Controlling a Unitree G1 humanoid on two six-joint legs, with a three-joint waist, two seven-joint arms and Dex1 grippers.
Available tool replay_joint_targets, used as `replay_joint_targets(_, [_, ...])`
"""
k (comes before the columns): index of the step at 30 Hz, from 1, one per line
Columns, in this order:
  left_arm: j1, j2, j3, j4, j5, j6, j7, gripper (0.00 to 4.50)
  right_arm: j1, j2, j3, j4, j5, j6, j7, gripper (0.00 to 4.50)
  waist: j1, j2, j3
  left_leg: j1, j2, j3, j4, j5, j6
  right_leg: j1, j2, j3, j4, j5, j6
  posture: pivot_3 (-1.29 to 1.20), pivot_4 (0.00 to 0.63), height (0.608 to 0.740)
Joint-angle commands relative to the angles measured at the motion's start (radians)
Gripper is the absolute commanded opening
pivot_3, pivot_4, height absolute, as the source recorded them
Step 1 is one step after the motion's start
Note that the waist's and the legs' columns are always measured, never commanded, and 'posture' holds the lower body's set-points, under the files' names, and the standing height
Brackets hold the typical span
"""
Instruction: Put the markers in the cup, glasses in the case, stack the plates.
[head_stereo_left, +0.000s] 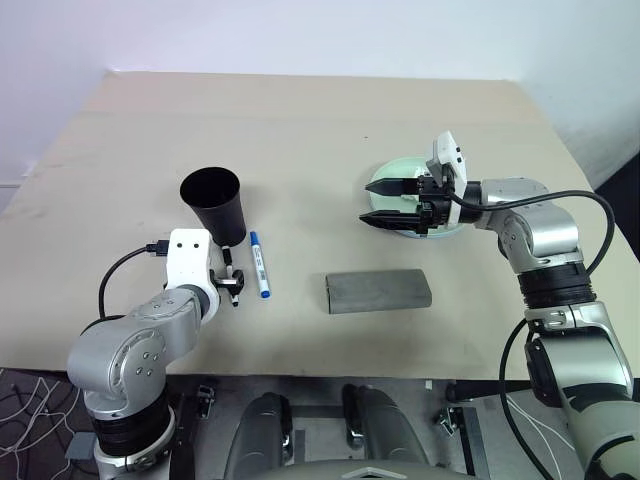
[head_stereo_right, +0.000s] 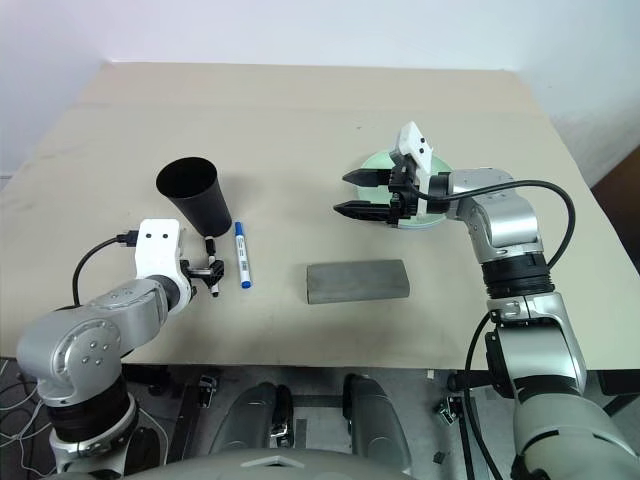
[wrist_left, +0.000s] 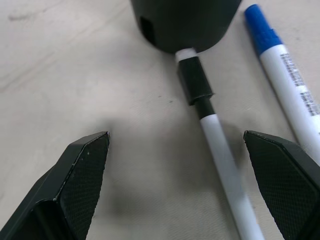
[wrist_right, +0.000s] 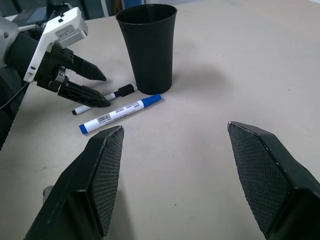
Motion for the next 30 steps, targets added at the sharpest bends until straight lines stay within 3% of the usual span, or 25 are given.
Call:
replay_joint_targets(1, [0.0, -0.015, 0.022, -0.006, 0.027, 0.008, -0.009, 4.12, -0.025, -0.006, -0.025, -0.008, 0.003, -0.022, -0.003, 3.54, 0.0, 0.0, 0.0, 0.0, 0.0, 0.0, 0.0, 0.0, 0.0, 0.0, 0.0, 0.0, 0.0, 0.0, 0.0, 0.0, 0.15, 0.701])
replay_joint_targets(14, [0.001, -0.01, 0.018, 0.008, 0.091, 0.008, -0.047, 0.03, -0.03, -0.006, -0.026, 0.003, -0.007, -0.036, -0.013, 3.54, 0.0, 0.0, 0.0, 0.0, 0.0, 0.0, 0.0, 0.0, 0.0, 0.0, 0.0, 0.0, 0.0, 0.0, -0.001, 0.0, 0.15, 0.701])
replay_joint_targets(24, [-0.001, -0.038, 0.068, -0.028, 0.176, 0.008, -0.016, 0.03, -0.033, -0.005, -0.026, 0.015, -0.008, -0.042, -0.013, 3.54, -0.006, 0.0, 0.0, 0.003, 0.0, 0.0, 0.0, 0.0, 0.0, 0.002, 0.001, 0.0, 0.001, 0.0, 0.0, 0.0, 0.15, 0.701])
replay_joint_targets(30, [-0.037, 0.06, 0.069, -0.056, 0.25, 0.008, -0.007, 0.03, -0.052, 0.008, -0.019, 0.038, -0.006, -0.051, 0.002, 3.54, -0.003, 0.0, 0.0, 0.003, 0.0, 0.0, 0.0, 0.0, 0.0, 0.001, 0.0, 0.0, 0.001, 0.0, 0.0, 0.0, 0.15, 0.701])
